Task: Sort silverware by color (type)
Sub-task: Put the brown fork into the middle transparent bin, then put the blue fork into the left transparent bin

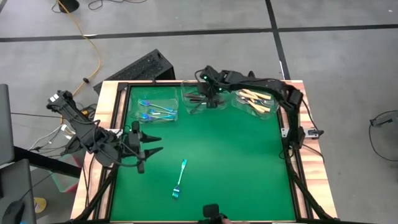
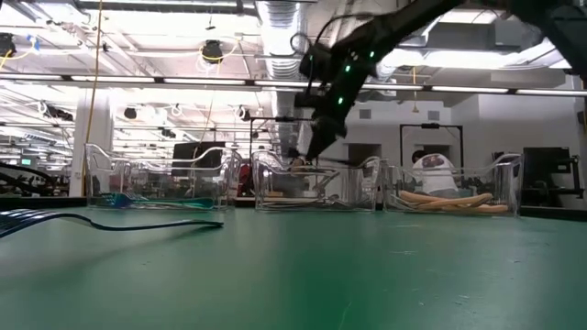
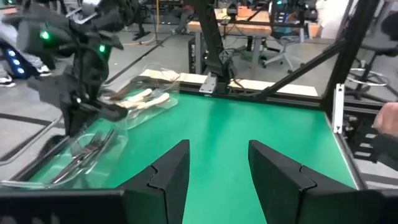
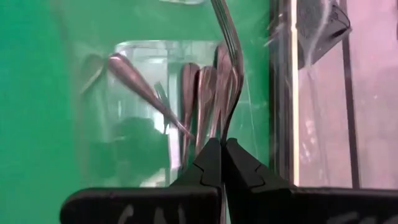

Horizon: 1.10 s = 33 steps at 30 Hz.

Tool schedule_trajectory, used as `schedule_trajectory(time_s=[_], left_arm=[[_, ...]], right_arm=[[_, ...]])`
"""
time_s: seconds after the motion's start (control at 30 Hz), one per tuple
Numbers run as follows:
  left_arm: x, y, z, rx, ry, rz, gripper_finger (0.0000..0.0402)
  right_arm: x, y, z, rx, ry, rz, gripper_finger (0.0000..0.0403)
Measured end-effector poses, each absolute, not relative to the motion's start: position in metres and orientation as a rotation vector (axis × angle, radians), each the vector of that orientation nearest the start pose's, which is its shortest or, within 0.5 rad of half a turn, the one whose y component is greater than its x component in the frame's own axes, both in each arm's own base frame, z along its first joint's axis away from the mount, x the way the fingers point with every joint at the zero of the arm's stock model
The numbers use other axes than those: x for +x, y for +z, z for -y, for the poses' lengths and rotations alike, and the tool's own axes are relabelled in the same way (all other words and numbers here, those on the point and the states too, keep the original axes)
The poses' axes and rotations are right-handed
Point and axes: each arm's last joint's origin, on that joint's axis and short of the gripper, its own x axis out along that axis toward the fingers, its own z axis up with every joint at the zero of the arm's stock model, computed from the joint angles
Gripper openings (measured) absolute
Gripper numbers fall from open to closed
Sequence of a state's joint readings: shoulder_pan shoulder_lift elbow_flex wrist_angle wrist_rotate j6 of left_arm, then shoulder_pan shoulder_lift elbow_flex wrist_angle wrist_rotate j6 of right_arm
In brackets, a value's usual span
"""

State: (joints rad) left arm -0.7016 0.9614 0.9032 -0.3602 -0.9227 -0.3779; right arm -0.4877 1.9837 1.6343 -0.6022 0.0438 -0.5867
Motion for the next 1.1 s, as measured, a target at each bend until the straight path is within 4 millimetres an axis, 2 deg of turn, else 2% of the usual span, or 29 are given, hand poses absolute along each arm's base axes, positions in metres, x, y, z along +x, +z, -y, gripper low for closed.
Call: schedule_trajectory(time_s=[0.3,0.57,0.87,1.0,1.1], left_arm=[[0.168,0.325,0.1,-0.039,0.313,-0.281,0.0148],[0.174,0.324,0.089,-0.069,0.358,-0.288,0.0148],[0.182,0.323,0.075,-0.115,0.389,-0.306,0.0148],[0.184,0.321,0.067,-0.139,0.401,-0.336,0.0148],[0.184,0.316,0.06,-0.154,0.423,-0.386,0.0148]], right_arm=[[0.389,0.201,0.214,-0.325,-0.127,-1.124,0.0025],[0.387,0.189,0.219,-0.297,-0.1,-1.149,0.0048],[0.386,0.192,0.222,-0.279,-0.114,-1.151,0.0053],[0.388,0.207,0.224,-0.28,-0.115,-1.149,0.0067],[0.393,0.228,0.222,-0.291,-0.115,-1.144,0.0084]])
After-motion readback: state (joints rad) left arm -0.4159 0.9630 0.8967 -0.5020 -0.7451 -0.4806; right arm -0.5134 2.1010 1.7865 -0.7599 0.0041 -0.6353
